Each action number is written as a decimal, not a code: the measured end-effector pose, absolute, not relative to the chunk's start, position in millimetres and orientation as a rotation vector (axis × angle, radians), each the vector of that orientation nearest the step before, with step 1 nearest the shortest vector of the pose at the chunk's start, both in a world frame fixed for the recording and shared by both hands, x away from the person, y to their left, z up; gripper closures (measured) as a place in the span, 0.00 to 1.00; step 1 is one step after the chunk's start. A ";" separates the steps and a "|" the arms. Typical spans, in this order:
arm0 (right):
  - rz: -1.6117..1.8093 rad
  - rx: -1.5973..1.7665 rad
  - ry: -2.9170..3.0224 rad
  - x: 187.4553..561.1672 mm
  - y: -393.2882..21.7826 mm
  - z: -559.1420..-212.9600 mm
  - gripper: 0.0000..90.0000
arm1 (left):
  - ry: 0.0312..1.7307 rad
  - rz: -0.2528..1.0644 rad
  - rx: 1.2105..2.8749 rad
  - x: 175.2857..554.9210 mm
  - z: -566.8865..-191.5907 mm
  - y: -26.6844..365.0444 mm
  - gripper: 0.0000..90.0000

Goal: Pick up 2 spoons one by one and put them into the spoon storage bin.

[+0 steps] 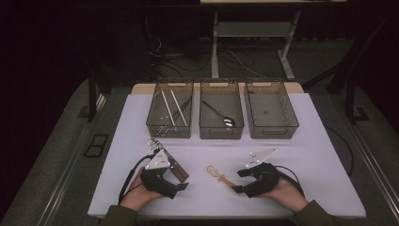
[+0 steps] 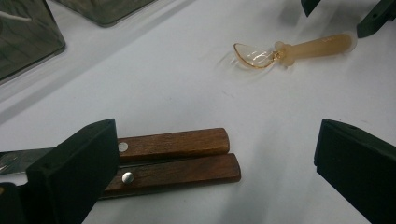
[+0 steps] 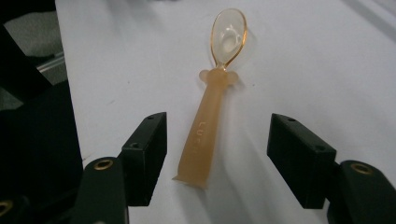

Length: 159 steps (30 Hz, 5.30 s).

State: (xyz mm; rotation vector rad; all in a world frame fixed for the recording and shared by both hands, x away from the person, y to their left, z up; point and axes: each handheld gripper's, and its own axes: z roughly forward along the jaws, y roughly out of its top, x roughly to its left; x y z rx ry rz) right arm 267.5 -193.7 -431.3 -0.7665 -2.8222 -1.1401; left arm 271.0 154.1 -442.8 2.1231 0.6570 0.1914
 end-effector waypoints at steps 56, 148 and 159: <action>-1.027 -0.672 -2.975 265.4 -183.2 -432.1 0.82 | 0.653 0.194 2.132 271.0 -442.8 153.3 0.00; -1.393 -1.132 -2.827 370.6 -205.5 -367.4 0.82 | 0.661 0.188 2.133 271.8 -444.1 153.3 0.00; -1.368 -1.185 -2.823 401.1 -190.1 -355.3 0.81 | 0.658 0.187 2.132 271.7 -444.0 153.2 0.00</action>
